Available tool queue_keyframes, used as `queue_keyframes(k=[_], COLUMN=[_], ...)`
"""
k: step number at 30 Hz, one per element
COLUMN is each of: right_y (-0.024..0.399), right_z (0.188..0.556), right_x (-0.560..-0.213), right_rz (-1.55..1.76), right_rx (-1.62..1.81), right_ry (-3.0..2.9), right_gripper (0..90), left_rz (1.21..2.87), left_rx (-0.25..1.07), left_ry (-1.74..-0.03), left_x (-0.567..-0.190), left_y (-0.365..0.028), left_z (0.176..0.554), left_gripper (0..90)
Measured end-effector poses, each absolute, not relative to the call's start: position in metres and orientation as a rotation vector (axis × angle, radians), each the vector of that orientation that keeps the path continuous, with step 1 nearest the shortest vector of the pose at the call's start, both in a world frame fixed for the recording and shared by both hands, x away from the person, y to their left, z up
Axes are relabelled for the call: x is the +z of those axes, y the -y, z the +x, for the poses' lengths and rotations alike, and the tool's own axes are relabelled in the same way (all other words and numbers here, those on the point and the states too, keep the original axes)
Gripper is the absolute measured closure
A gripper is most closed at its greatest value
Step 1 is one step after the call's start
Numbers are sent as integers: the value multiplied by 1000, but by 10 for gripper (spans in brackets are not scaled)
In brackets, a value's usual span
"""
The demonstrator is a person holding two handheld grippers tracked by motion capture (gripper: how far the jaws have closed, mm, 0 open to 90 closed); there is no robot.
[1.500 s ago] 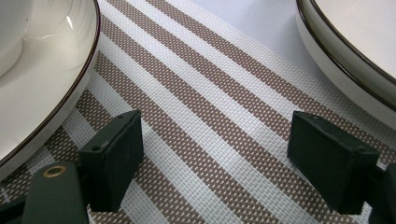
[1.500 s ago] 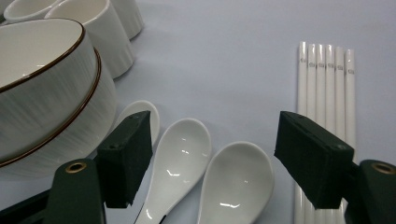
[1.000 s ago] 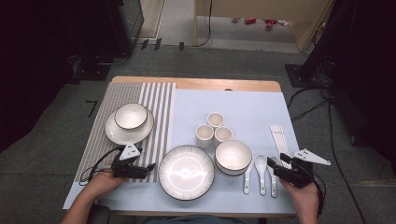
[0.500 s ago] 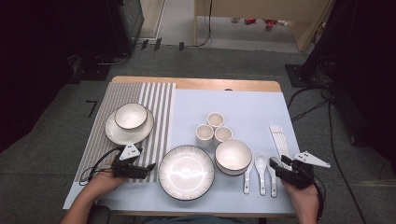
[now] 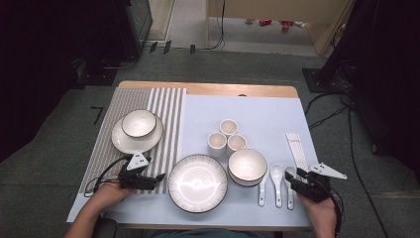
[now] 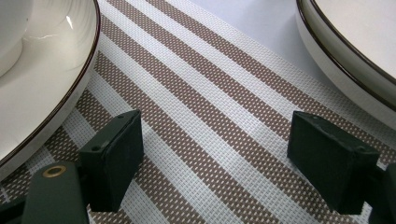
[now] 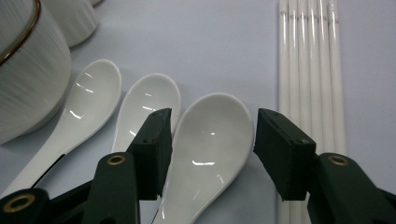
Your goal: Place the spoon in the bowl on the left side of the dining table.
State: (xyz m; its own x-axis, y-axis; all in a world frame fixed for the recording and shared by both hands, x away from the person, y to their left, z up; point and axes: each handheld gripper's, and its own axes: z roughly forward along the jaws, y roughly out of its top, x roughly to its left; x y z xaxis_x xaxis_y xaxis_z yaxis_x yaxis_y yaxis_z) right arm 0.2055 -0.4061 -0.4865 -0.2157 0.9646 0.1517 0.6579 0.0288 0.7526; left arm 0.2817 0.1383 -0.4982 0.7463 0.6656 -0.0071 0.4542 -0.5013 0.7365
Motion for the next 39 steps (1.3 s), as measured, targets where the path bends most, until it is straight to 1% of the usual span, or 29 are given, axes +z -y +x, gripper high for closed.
queue_keyframes(k=[11, 19, 26, 29, 31, 39], right_y=[405, 404, 403, 403, 404, 406], right_z=[209, 209, 208, 207, 207, 208], right_x=[-492, -495, -495, -495, -495, -494], right_rz=[1677, 1679, 1680, 1685, 1691, 1720], right_rx=[1013, 995, 979, 985, 997, 1031], right_ry=[-1937, -1957, -1942, -1940, -1943, -1938], right_gripper=[466, 515, 573, 617, 667, 759], left_rz=[2187, 2187, 2186, 2187, 2187, 2186], left_rx=[358, 359, 358, 359, 358, 358], left_ry=[-837, -837, -837, -837, -837, -837], left_x=[-498, -498, -498, -498, -498, -498], left_y=[-138, -138, -138, -138, -138, -138], left_z=[282, 282, 282, 282, 282, 282], left_gripper=[188, 188, 188, 188, 188, 188])
